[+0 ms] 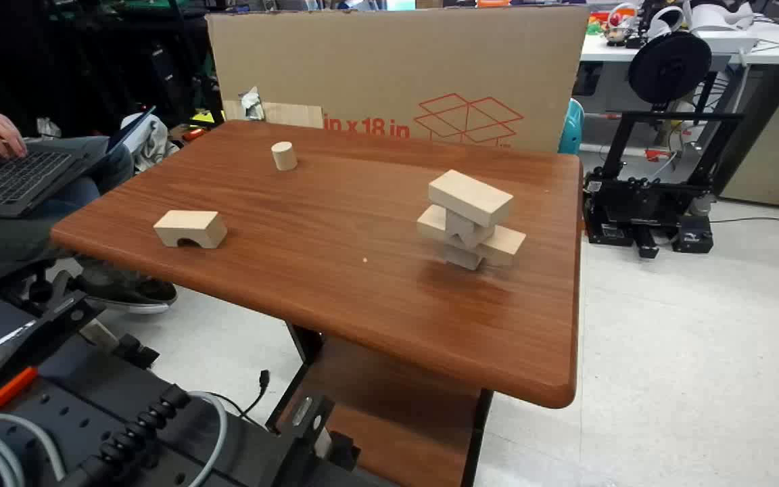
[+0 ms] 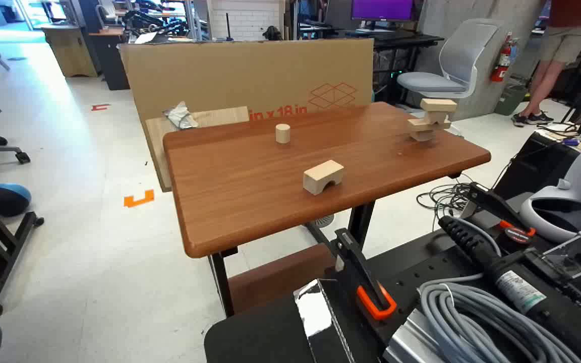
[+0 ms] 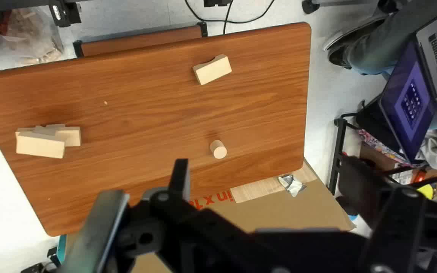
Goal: Pick up the wooden cuboid and put it on the table.
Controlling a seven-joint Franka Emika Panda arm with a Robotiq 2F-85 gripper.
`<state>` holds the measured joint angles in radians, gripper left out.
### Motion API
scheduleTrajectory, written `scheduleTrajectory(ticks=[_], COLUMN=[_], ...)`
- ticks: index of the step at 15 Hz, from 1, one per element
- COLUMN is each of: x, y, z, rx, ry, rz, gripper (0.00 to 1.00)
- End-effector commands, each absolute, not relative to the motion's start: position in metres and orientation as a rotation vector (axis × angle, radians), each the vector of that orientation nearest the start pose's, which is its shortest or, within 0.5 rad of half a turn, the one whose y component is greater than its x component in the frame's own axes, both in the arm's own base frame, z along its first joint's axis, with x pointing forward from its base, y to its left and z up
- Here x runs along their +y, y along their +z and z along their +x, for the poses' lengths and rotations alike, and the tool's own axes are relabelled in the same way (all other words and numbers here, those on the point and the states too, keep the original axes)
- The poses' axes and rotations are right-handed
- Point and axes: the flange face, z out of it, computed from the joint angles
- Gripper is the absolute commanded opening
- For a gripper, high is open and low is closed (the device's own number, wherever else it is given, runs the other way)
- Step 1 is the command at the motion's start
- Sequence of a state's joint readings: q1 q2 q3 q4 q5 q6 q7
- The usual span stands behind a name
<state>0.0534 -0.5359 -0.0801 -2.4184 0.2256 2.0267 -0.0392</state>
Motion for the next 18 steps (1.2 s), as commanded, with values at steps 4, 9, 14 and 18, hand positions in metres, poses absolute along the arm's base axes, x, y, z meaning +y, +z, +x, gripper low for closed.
scheduleTrajectory(ticks=[4,9,14,18], x=[-0.001,-0.001,-0.001,-0.011], y=[0.517,0.517,0.517,0.509], z=[0.404,0.404,0.404,0.414], rx=[0.093,0.093,0.093,0.085], ry=[-0.216,-0.216,-0.216,-0.177], rz=[-2.886,-2.886,-2.886,-2.890], gripper=[1.00,1.00,1.00,1.00])
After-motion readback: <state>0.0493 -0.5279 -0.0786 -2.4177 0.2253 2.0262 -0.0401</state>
